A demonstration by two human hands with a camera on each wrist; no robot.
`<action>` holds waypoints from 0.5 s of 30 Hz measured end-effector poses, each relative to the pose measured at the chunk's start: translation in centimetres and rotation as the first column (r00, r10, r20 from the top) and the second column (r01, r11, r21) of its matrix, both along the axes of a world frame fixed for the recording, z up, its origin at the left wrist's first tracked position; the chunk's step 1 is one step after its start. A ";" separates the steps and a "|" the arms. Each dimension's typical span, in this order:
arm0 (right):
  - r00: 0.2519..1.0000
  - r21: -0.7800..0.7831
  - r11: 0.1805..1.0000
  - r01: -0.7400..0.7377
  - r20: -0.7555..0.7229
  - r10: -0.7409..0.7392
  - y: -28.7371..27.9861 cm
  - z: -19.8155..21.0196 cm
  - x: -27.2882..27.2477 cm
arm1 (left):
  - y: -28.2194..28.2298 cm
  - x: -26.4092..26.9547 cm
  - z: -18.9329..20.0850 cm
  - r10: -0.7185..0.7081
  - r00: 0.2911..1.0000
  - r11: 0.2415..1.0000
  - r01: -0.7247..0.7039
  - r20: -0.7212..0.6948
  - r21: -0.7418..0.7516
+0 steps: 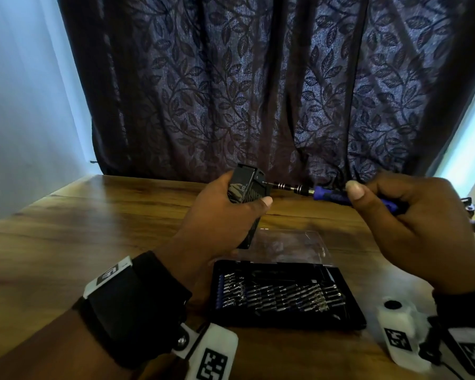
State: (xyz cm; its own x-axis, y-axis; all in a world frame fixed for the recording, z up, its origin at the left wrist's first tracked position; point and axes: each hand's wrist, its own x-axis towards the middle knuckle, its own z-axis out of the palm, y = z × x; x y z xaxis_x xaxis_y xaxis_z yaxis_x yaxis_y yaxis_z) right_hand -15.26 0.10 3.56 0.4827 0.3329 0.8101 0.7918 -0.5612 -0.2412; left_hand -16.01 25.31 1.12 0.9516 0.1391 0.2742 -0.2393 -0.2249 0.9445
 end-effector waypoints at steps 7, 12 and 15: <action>1.000 -0.006 1.000 -0.001 -0.003 0.001 -0.1 -0.2 0.1 | 0.2 0.0 0.1 -0.009 1.000 1.000 0.009 0.013 0.005; 1.000 0.017 0.999 -0.030 -0.003 0.031 -0.1 0.0 0.0 | 0.2 -0.1 0.2 -0.009 1.000 1.000 0.009 0.012 0.017; 0.997 0.050 0.997 -0.065 -0.026 0.066 -0.1 0.0 -0.1 | 0.1 -0.1 0.2 -0.020 1.000 0.999 0.020 0.007 0.025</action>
